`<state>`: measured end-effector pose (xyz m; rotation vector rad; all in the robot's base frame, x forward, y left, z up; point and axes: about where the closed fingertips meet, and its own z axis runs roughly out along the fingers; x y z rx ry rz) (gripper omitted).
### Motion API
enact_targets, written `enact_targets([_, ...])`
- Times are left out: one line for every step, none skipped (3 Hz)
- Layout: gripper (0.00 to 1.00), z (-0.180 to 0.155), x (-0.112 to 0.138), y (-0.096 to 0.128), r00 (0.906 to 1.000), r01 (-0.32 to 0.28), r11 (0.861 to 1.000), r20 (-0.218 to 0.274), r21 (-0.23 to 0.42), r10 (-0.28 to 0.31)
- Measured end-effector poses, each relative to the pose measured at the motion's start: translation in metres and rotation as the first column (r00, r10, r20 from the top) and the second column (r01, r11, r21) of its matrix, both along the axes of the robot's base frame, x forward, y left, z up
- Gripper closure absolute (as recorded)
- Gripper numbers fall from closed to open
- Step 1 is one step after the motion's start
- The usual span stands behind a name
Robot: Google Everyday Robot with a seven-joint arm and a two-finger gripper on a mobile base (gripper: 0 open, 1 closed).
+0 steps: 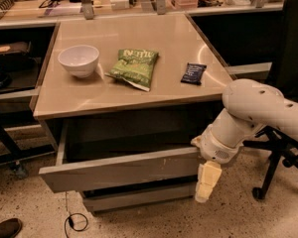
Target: Open top drawer
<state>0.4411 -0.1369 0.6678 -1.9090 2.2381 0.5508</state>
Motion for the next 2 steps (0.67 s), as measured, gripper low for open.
enact_targets([0.0,-0.0117,-0.008,-0.003,0.9992,-0.026,0.999,-0.031,-0.025,0.025])
enact_targets([0.0,-0.0092,-0.0081,-0.003,0.9992,-0.026,0.999,-0.031,-0.025,0.025])
